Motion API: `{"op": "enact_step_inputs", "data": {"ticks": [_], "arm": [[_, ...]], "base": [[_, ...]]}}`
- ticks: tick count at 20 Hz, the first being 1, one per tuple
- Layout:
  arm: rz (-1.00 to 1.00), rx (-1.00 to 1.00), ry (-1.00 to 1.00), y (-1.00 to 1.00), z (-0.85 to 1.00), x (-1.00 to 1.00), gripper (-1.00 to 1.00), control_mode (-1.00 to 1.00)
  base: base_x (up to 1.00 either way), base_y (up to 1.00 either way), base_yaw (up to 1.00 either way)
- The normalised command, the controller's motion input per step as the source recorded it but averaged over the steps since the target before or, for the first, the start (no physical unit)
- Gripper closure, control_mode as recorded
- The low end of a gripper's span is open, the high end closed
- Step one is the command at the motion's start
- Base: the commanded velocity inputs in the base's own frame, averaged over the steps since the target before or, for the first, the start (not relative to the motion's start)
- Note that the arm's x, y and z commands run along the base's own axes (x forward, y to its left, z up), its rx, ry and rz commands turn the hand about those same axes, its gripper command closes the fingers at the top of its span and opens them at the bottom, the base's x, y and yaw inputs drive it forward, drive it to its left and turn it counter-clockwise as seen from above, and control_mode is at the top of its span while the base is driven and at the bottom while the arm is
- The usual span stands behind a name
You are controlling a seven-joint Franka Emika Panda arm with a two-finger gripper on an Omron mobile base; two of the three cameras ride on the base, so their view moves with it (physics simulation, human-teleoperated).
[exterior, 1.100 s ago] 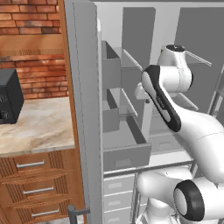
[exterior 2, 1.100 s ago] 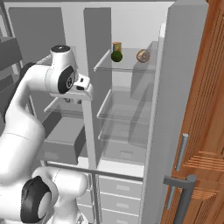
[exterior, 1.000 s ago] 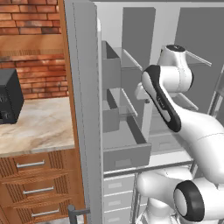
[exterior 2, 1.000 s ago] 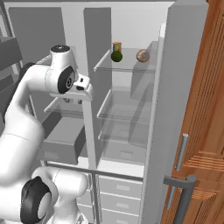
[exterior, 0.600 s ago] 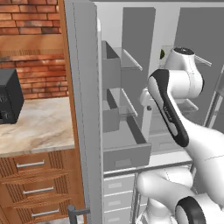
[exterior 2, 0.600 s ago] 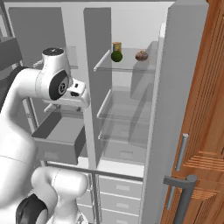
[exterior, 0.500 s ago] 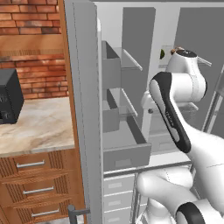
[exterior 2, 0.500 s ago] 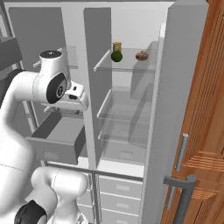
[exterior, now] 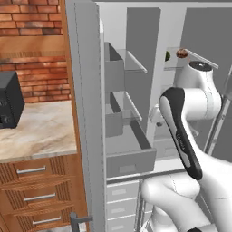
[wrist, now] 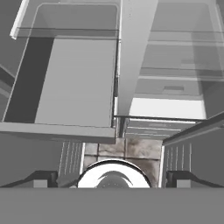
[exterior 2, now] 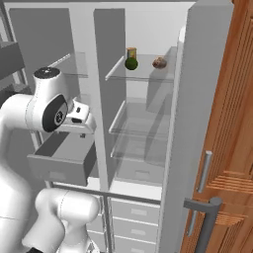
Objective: Take the mushroom and lime from the fridge shelf and place them in the freezer drawer to begin freezing them.
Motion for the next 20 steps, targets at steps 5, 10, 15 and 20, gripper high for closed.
{"op": "enact_step_inputs", "data": {"ticks": [5, 10, 15, 20], "arm": [[0.00, 0.00, 0.00, 0.00, 0.00, 0.00, -1.00, 1.00], [0.00, 0.00, 0.00, 0.00, 0.00, 0.00, -1.00, 1.00], [0.00, 0.00, 0.00, 0.00, 0.00, 0.00, -1.00, 1.00], [0.00, 0.00, -0.09, 0.00, 0.15, 0.14, -1.00, -1.00]], "base": [[0.00, -0.62, 0.00], [0.00, -0.63, 0.00], [0.00, -0.12, 0.00], [0.00, 0.00, 0.00]]}}
